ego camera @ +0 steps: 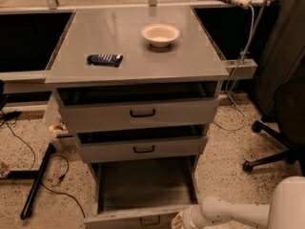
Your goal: Close bottom drawer
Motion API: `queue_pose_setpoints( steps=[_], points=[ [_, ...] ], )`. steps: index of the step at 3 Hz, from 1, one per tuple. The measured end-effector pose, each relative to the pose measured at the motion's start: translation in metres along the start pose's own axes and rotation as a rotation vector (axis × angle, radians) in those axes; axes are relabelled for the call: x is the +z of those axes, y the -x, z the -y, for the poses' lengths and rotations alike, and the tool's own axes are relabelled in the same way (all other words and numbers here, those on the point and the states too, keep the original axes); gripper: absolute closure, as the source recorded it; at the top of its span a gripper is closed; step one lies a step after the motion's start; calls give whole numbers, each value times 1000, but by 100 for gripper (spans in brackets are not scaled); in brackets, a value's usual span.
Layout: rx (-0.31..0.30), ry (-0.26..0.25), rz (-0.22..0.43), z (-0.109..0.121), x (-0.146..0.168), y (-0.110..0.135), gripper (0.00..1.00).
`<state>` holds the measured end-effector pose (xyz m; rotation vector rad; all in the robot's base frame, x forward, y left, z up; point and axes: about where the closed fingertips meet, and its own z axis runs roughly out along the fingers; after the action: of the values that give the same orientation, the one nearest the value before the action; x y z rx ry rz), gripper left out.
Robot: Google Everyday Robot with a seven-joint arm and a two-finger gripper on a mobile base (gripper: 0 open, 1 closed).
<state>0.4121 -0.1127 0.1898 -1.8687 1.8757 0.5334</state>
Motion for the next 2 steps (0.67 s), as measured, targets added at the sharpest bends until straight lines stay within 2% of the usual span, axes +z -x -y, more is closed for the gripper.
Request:
queue_pose_setpoints(
  steps=[2],
  points=[
    [0,-1,0,0,0,0,34]
  ],
)
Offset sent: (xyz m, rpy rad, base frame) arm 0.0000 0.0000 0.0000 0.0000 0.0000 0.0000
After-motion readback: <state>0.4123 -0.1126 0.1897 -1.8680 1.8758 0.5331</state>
